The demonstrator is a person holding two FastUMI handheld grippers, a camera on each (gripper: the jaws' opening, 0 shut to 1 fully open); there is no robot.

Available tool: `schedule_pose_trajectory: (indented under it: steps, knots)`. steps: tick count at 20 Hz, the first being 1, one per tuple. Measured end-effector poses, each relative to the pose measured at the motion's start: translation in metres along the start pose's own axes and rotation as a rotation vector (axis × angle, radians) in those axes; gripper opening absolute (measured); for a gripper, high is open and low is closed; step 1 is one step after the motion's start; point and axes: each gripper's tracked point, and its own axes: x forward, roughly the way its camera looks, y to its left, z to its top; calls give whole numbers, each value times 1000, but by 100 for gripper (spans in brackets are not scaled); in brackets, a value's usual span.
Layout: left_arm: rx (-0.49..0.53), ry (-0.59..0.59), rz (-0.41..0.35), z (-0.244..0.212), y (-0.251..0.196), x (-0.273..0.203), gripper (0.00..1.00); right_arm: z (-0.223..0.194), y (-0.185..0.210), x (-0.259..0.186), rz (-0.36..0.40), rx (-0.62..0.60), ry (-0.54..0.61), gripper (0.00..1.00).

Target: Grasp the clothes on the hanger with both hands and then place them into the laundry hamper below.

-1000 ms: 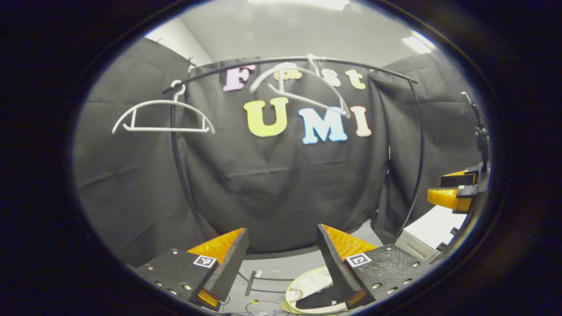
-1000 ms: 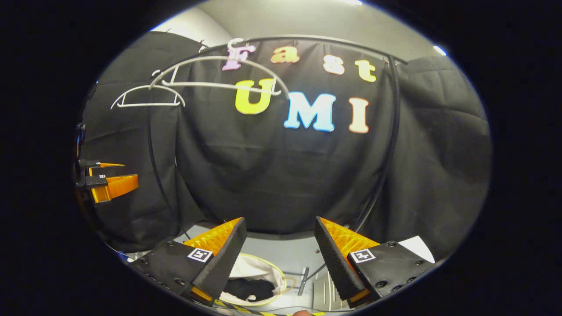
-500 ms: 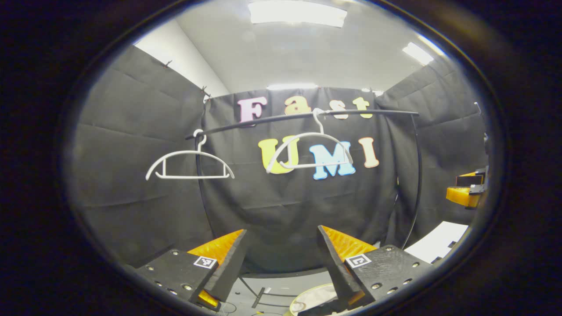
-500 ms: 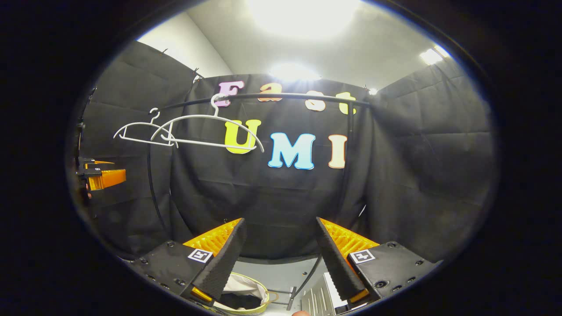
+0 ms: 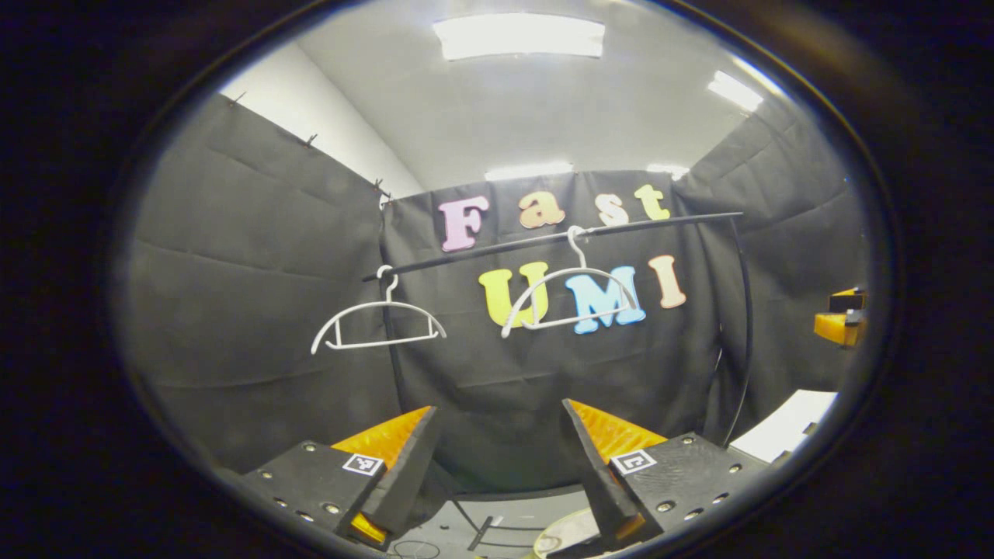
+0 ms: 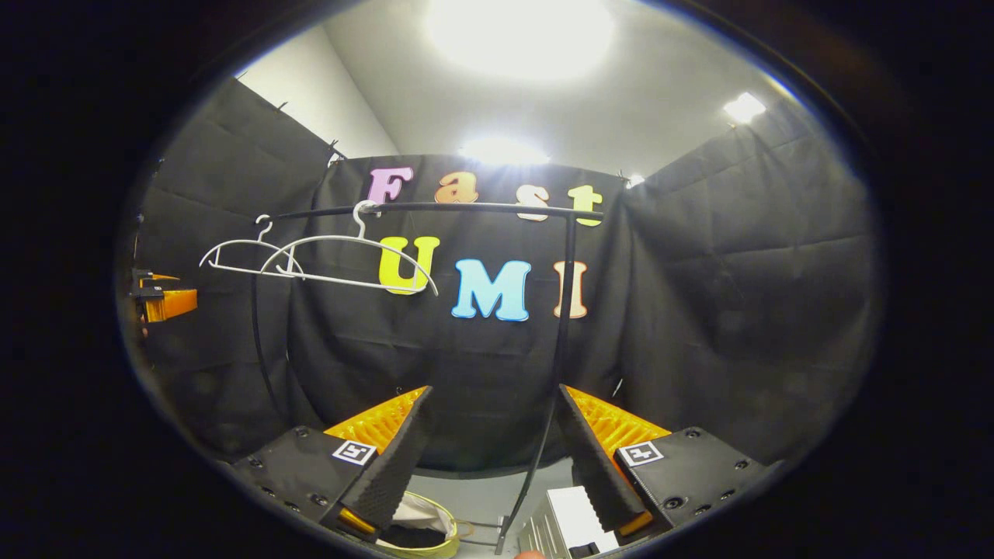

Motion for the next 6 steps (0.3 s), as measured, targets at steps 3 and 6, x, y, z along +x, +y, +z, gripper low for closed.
schedule_pose_trajectory:
  steps: [3, 6]
  knots:
    - [15, -14, 23, 5, 8, -17, 91, 2, -6, -4, -5, 10, -17, 98]
    - [31, -30, 31, 4, 14, -28, 91, 2, -10, -6, -8, 19, -22, 97]
